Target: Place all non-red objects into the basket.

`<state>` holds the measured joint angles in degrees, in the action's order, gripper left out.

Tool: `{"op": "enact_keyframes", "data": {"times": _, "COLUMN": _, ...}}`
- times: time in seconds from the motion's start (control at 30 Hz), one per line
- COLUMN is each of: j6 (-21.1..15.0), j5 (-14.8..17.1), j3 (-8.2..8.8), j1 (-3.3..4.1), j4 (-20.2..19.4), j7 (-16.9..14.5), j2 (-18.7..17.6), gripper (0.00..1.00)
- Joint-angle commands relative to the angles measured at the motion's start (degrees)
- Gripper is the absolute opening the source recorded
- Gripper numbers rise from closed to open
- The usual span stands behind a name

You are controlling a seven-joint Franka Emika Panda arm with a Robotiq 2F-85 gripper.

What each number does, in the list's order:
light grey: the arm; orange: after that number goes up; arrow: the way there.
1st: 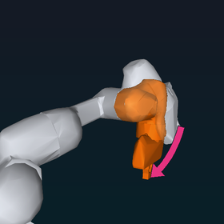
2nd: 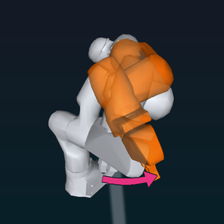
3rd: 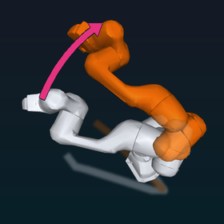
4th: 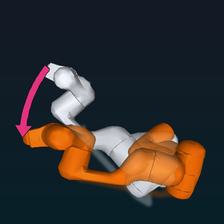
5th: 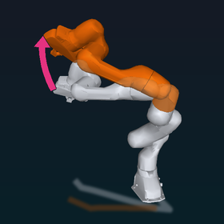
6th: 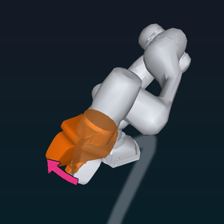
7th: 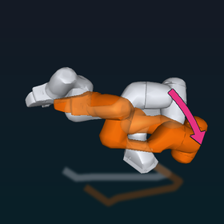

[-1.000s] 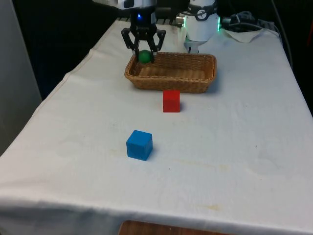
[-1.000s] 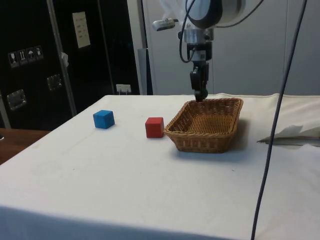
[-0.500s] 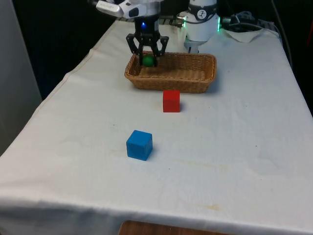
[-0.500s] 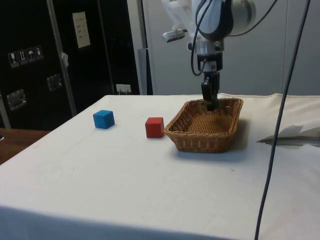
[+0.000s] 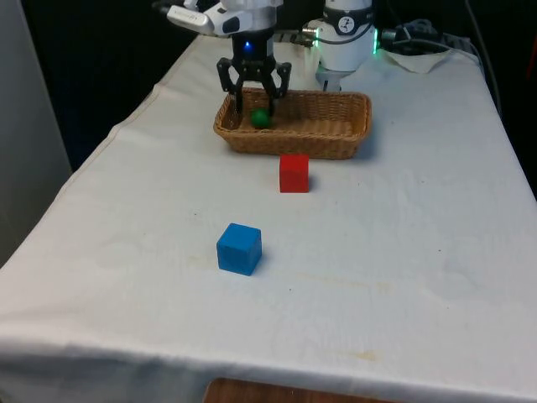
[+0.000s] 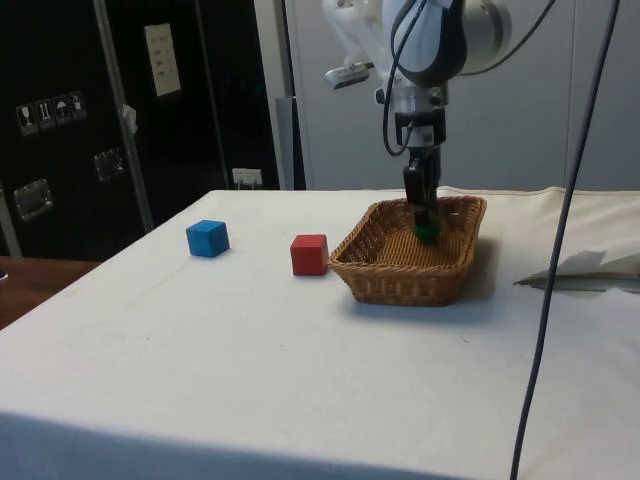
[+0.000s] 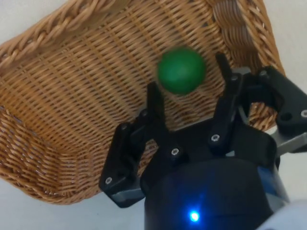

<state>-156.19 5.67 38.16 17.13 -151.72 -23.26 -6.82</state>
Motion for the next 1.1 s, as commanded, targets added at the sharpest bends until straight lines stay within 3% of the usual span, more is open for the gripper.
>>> {"op": "enact_keyframes", "data": {"times": 0.0, "j6": -0.17, "j5": 0.40, "j3": -0.23, "j1": -0.06, "j4": -0.17, "j7": -0.23, "j2": 0.11, "gripper": 0.34}}
{"op": "enact_keyframes", "data": {"times": 0.13, "j6": 0.00, "j5": 0.00, "j3": -0.06, "j1": 0.00, "j4": 0.00, "j7": 0.00, "j2": 0.00, "gripper": 0.74}}
{"op": "enact_keyframes", "data": {"times": 0.17, "j6": -0.17, "j5": 0.34, "j3": -0.23, "j1": 0.00, "j4": -0.11, "j7": -0.17, "j2": 0.06, "gripper": 0.74}}
{"op": "enact_keyframes", "data": {"times": 0.2, "j6": -0.17, "j5": 0.34, "j3": -0.23, "j1": 0.00, "j4": -0.11, "j7": -0.17, "j2": 0.06, "gripper": 0.83}}
{"op": "enact_keyframes", "data": {"times": 0.23, "j6": -0.17, "j5": 0.34, "j3": -0.23, "j1": 0.00, "j4": -0.11, "j7": -0.17, "j2": 0.06, "gripper": 1.00}}
{"op": "enact_keyframes", "data": {"times": 0.47, "j6": 0.00, "j5": 0.06, "j3": -0.11, "j1": 0.06, "j4": 0.00, "j7": 0.06, "j2": 0.11, "gripper": 1.00}}
{"op": "enact_keyframes", "data": {"times": 0.67, "j6": 1.66, "j5": -1.89, "j3": 0.23, "j1": 0.52, "j4": 0.52, "j7": 2.29, "j2": 1.83, "gripper": 1.00}}
{"op": "enact_keyframes", "data": {"times": 0.7, "j6": 1.20, "j5": -0.34, "j3": -0.17, "j1": 0.17, "j4": 0.23, "j7": 0.74, "j2": 1.95, "gripper": 1.00}}
{"op": "enact_keyframes", "data": {"times": 0.77, "j6": 2.41, "j5": -2.46, "j3": 0.00, "j1": 0.63, "j4": 0.69, "j7": 3.04, "j2": 2.69, "gripper": 1.00}}
{"op": "enact_keyframes", "data": {"times": 0.93, "j6": 4.35, "j5": -4.70, "j3": -1.03, "j1": 0.63, "j4": 1.03, "j7": 5.90, "j2": 4.98, "gripper": 1.00}}
{"op": "enact_keyframes", "data": {"times": 0.97, "j6": 4.01, "j5": -3.38, "j3": -1.20, "j1": 0.46, "j4": 0.52, "j7": 4.53, "j2": 5.61, "gripper": 1.00}}
{"op": "enact_keyframes", "data": {"times": 1.07, "j6": 5.61, "j5": -6.02, "j3": -1.95, "j1": 0.69, "j4": 1.43, "j7": 7.85, "j2": 6.07, "gripper": 1.00}}
